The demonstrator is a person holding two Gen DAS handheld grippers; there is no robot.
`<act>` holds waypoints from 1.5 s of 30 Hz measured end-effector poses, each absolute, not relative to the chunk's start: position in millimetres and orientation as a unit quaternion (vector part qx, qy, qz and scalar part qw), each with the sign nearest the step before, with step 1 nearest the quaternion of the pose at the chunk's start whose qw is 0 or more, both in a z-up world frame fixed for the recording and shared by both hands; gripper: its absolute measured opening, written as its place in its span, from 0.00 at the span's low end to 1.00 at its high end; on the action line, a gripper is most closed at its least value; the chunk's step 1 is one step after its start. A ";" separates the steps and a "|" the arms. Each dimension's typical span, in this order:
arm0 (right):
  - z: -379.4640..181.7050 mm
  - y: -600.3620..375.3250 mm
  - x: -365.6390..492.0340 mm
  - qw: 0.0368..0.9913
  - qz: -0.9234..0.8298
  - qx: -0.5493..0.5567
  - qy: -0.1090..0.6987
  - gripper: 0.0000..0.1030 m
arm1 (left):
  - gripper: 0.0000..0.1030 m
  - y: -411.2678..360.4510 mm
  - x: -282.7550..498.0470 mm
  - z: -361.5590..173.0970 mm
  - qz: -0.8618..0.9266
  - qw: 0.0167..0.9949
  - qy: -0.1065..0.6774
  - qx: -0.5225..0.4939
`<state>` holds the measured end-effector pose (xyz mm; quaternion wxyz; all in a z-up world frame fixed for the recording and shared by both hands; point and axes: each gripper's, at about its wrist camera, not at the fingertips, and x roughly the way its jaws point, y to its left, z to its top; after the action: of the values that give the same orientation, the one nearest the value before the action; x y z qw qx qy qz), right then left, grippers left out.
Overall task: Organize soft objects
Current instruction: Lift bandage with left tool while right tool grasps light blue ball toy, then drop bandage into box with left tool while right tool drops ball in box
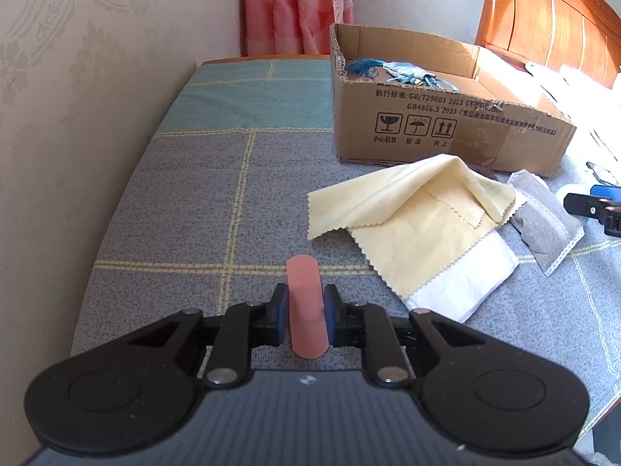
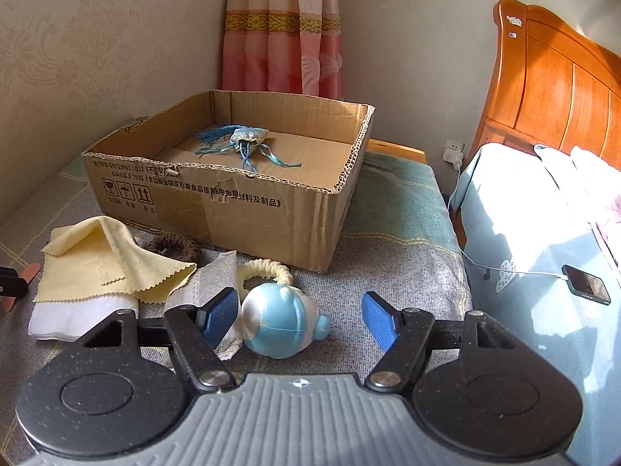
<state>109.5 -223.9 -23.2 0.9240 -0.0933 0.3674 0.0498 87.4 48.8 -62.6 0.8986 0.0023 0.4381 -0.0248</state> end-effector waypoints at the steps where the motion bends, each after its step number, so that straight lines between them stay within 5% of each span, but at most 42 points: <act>1: -26.6 -224.8 112.2 0.922 0.054 -0.085 0.374 0.68 | 0.17 48.6 87.2 -62.5 -0.025 0.899 0.438 0.003; 11: -25.6 -223.4 109.5 0.922 0.062 -0.069 0.376 0.53 | 0.17 47.1 85.3 -58.0 -0.028 0.898 0.438 0.017; 26: 22.6 -216.9 87.5 0.935 0.078 -0.126 0.323 0.52 | 0.17 31.0 89.7 9.0 -0.083 0.922 0.374 0.048; 37: 44.0 -199.2 95.0 0.938 0.103 -0.156 0.292 0.52 | 0.18 -10.5 186.1 46.7 -0.125 0.939 0.308 0.088; 38: 45.0 -198.2 95.8 0.938 0.104 -0.158 0.290 0.52 | 0.28 -12.9 195.2 42.8 -0.131 0.938 0.310 0.088; 41: 47.6 -193.8 100.8 0.938 0.107 -0.162 0.288 0.52 | 0.86 -16.4 209.0 29.5 -0.109 0.936 0.323 0.088; 45: 50.6 -192.2 106.5 0.938 0.106 -0.158 0.289 0.52 | 0.88 -4.2 185.6 26.1 -0.093 0.942 0.312 0.079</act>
<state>106.5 -192.2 50.6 0.9381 -0.1582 0.2893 0.1060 185.6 -4.2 26.1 0.9423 0.0795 0.3116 -0.0935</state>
